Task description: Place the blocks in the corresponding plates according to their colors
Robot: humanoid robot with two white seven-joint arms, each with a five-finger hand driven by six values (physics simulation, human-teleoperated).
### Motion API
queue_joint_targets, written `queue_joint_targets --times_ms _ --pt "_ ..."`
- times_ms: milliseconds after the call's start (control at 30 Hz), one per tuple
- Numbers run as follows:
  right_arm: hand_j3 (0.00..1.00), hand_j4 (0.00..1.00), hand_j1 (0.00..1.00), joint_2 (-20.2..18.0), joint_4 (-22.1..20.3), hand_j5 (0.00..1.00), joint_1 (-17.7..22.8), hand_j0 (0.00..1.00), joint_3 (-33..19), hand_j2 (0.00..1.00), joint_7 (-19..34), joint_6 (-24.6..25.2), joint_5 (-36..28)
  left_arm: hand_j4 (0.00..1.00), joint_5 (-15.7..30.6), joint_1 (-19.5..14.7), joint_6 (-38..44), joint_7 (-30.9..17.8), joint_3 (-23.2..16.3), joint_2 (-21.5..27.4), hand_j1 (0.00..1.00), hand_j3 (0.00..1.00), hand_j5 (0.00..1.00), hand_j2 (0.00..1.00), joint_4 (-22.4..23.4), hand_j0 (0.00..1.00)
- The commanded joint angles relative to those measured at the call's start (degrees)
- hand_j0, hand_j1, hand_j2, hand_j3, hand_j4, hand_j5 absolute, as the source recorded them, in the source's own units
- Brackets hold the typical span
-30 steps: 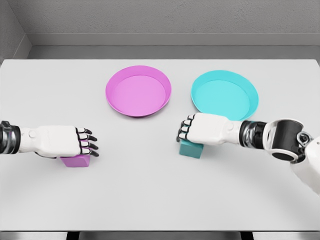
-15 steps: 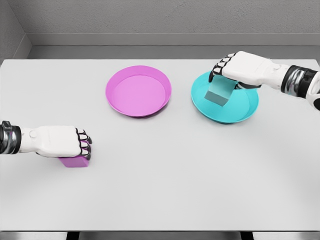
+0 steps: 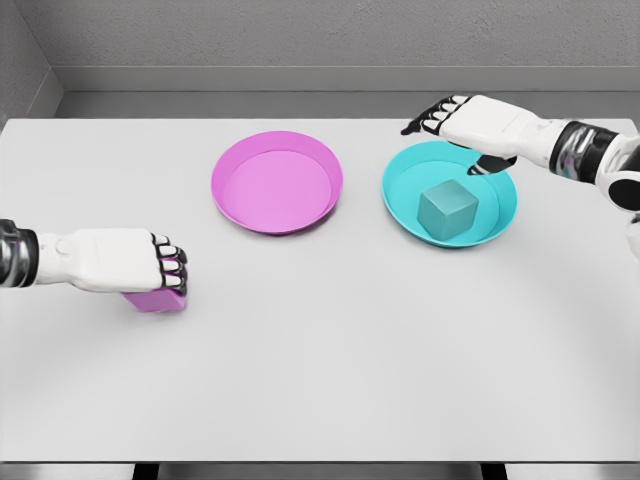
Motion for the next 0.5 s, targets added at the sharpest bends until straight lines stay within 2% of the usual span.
queue_joint_targets --times_ms 0,67,200,267,367,467 --pt "1.00 1.00 1.00 -0.3 0.0 1.00 0.0 1.00 -0.3 1.00 0.0 0.2 -0.3 0.57 0.5 -0.1 0.1 0.0 0.1 -0.8 0.57 0.57 0.57 0.57 0.1 0.57" --pt "1.00 1.00 1.00 -0.4 0.0 1.00 1.2 1.00 -5.8 1.00 0.0 0.2 -0.3 0.57 0.8 -1.5 0.1 0.1 0.1 -1.8 0.57 0.57 0.57 0.57 0.4 0.57" --pt "1.00 1.00 1.00 -3.2 -0.3 1.00 1.3 1.00 -7.2 1.00 0.0 0.2 -0.9 0.57 3.3 -4.8 0.1 0.0 0.1 -3.6 0.57 0.57 0.57 0.57 1.1 0.57" --pt "1.00 1.00 1.00 -3.6 -2.3 1.00 2.5 1.00 -9.0 1.00 0.0 0.2 -0.9 0.57 3.6 -6.8 0.1 -0.1 -0.1 -7.7 0.57 0.57 0.57 0.57 5.7 0.57" --pt "1.00 1.00 1.00 -3.5 -5.7 1.00 4.7 1.00 -9.0 1.00 0.0 0.2 -0.9 0.55 6.4 -10.2 0.1 -0.1 -0.1 -10.5 0.55 0.55 0.55 0.55 10.1 0.55" --pt "1.00 1.00 1.00 -4.3 -7.9 1.00 5.6 1.00 -9.1 1.00 0.0 0.2 -1.0 0.55 6.5 -12.3 0.1 -0.1 -0.1 -15.4 0.55 0.55 0.55 0.55 15.7 0.55"
